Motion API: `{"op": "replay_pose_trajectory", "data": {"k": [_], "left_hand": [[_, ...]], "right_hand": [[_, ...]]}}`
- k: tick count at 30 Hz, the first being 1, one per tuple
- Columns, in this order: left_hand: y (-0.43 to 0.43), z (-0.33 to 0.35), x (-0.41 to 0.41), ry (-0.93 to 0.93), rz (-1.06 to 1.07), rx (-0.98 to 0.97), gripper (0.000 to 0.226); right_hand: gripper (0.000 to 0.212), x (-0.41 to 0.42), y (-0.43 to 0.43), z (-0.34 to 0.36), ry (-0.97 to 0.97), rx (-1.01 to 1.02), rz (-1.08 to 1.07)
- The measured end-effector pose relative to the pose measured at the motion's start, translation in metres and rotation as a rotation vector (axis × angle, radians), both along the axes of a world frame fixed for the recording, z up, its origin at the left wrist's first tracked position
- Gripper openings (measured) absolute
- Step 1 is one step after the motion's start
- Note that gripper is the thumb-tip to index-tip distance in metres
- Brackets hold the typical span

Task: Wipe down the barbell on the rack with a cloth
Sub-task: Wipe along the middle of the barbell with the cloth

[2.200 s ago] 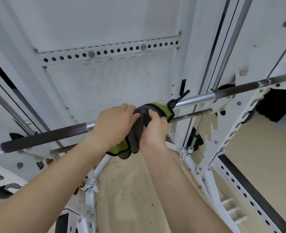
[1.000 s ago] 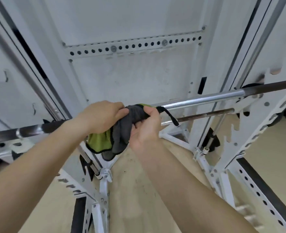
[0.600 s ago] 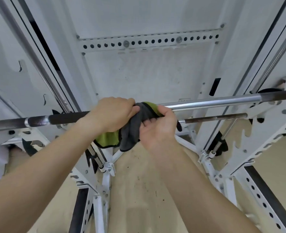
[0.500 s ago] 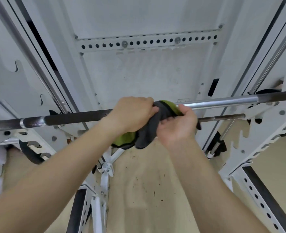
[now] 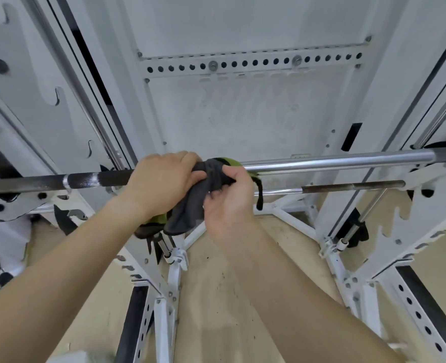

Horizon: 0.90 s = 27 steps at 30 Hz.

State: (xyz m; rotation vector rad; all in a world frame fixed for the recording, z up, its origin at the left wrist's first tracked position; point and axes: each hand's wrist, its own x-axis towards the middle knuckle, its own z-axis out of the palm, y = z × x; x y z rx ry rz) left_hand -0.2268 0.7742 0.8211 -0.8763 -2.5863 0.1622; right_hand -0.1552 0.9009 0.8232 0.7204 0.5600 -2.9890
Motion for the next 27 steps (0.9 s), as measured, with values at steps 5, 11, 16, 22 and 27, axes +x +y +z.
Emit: {"op": "replay_pose_trajectory", "data": {"k": [5,11,16,22,27], "left_hand": [[0.032,-0.007,0.002,0.041,-0.06,0.049,0.055],[0.135,-0.009,0.014,0.07,-0.162,0.004,0.047],[0.204,-0.001,0.015,-0.04,-0.191,0.025,0.036],[0.279,0.008,0.027,-0.175,-0.244,0.059,0.026],[0.34,0.002,0.038,-0.144,-0.222,0.053,0.025]], "right_hand": [[0.007,0.004,0.037,-0.023,-0.169,0.441,-0.241],[0.025,0.025,0.1,-0.021,0.039,0.984,-0.696],[0.046,0.015,0.184,-0.044,-0.26,2.386,-0.435],[0.05,0.013,0.276,-0.026,-0.473,2.644,-0.297],[0.045,0.026,0.335,-0.032,-0.468,2.763,-0.333]]}}
